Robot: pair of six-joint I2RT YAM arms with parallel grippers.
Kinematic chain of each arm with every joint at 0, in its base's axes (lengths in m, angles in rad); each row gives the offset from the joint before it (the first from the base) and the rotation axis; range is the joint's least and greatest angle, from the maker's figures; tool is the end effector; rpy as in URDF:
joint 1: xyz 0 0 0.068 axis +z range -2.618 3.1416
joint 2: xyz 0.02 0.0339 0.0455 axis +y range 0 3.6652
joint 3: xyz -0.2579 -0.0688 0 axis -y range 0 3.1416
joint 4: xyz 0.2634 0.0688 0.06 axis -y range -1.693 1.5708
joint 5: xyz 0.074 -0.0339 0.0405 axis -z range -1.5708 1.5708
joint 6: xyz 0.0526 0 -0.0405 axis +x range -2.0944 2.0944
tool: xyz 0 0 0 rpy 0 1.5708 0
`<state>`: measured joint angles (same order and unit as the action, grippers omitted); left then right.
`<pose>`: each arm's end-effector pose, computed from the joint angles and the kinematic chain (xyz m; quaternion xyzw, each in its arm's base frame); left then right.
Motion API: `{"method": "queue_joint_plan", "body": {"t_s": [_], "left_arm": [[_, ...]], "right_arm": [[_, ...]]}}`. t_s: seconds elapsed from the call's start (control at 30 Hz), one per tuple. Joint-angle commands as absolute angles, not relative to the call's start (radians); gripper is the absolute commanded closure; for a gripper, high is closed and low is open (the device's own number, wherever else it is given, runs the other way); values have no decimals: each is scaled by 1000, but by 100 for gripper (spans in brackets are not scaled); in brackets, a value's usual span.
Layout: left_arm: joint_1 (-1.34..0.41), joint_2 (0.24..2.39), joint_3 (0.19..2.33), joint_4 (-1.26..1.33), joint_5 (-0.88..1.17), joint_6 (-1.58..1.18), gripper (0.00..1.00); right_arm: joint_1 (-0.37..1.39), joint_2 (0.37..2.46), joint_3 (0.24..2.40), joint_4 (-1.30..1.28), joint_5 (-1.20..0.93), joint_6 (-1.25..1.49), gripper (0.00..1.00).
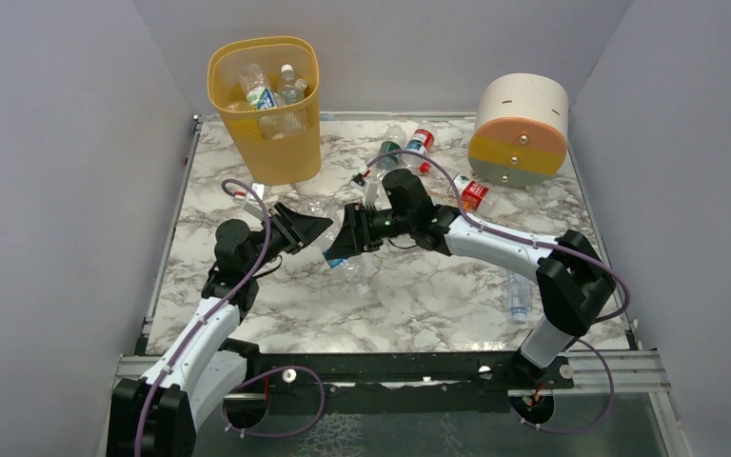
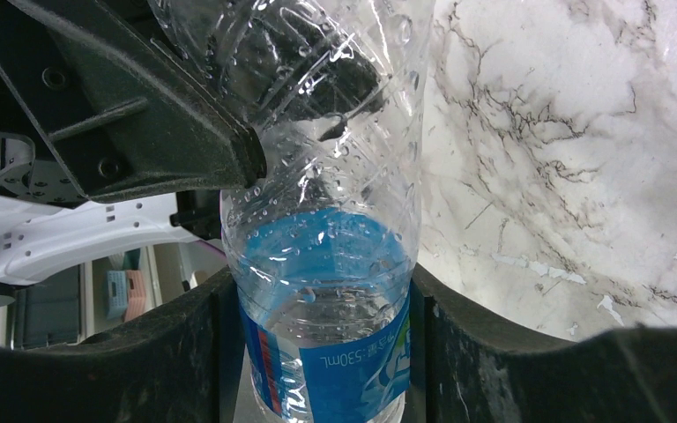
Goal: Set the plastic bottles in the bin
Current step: Pick up the plastic bottle at the center of the board.
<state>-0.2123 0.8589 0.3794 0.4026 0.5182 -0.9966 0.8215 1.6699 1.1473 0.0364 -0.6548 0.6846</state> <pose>0.2215 -0.0744 0.2313 -0.1102 0.7220 -0.5279 0.4335 0.2531 0.3191 0.2366 -0.2211 0.7978 0.5352 0.1682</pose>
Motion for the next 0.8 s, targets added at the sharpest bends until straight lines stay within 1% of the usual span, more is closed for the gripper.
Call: {"method": "queue_joint_plan", "body": {"t_s": [0.0, 0.07, 0.2, 0.47, 0.63, 0.67, 0.7, 0.77], "left_arm": [[-221, 874, 403, 400, 499, -953, 71], [-221, 880, 406, 400, 498, -950, 74], [-221, 890, 422, 390, 494, -940, 74], [-221, 914, 448, 377, 482, -920, 75], [-221, 942, 499, 337, 466, -871, 75], [-221, 951, 513, 325, 459, -858, 75], [-221, 960, 533, 309, 455, -844, 75], [-219, 986, 581, 286, 447, -814, 75]], "right_arm": [[834, 1678, 1180, 83, -706, 699, 38], [834, 1675, 1179, 80, -708, 698, 36], [834, 1657, 1180, 47, -696, 676, 28], [834, 1576, 1160, -65, -617, 609, 16], [831, 1464, 1155, -200, -465, 567, 8], [831, 1435, 1160, -237, -428, 554, 3], [831, 1403, 1168, -277, -380, 541, 0], [830, 1349, 1192, -358, -287, 511, 0]]}}
